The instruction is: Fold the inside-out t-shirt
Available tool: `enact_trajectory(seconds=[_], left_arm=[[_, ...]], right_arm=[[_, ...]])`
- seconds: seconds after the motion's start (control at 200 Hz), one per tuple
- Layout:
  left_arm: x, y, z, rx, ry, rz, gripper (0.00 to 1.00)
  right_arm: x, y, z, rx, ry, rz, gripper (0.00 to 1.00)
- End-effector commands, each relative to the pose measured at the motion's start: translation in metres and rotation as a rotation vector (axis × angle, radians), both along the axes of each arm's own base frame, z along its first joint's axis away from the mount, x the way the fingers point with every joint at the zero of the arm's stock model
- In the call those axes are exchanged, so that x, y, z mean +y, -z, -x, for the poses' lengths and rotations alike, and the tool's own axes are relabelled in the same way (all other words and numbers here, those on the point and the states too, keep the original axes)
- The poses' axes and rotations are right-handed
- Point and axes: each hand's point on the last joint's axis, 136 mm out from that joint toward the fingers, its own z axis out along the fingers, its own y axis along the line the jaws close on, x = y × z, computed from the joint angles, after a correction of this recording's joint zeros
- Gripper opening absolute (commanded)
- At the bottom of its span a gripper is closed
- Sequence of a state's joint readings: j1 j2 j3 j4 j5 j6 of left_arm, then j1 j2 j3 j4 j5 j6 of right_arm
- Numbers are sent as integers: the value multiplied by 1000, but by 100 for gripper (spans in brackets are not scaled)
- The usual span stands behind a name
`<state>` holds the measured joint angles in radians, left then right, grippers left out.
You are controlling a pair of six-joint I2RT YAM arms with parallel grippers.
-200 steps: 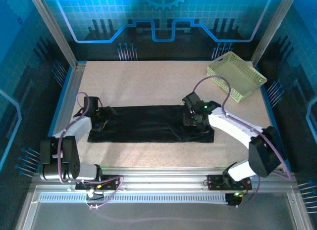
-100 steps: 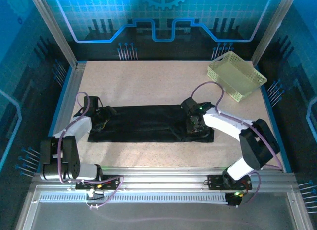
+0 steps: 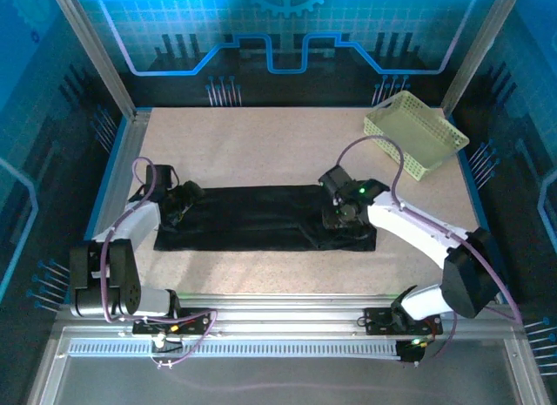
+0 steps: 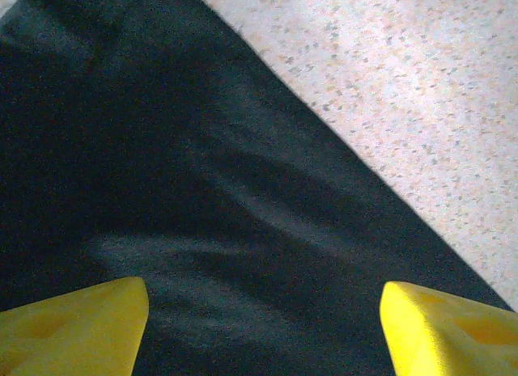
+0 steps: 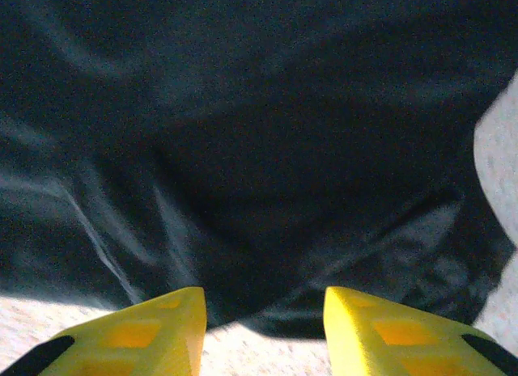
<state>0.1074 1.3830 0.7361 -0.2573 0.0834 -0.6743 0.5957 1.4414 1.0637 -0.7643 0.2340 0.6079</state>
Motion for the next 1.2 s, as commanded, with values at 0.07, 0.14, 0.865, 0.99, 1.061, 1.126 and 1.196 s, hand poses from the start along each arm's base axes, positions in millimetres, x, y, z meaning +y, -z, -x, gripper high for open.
enact_trajectory(seconds=[0.07, 0.14, 0.865, 0.99, 1.061, 1.126, 1.196], left_arm=[[-9, -9, -15, -26, 24, 39, 76], [-7, -4, -16, -14, 22, 31, 76], [0, 7, -14, 21, 8, 51, 77], [0, -2, -7, -1, 20, 18, 78], [3, 0, -5, 1, 21, -7, 78], [3, 2, -7, 8, 28, -1, 78], [-3, 3, -11, 4, 43, 30, 78]], right_arm=[[17, 13, -63, 2, 35, -148, 46], [21, 25, -77, 33, 49, -180, 46], [-69, 39, -74, 46, 177, -86, 73], [-92, 41, -56, 57, 212, -41, 84], [-101, 48, -49, 76, 229, -41, 86], [-107, 54, -45, 92, 247, -40, 87], [-112, 58, -44, 106, 267, -34, 90]])
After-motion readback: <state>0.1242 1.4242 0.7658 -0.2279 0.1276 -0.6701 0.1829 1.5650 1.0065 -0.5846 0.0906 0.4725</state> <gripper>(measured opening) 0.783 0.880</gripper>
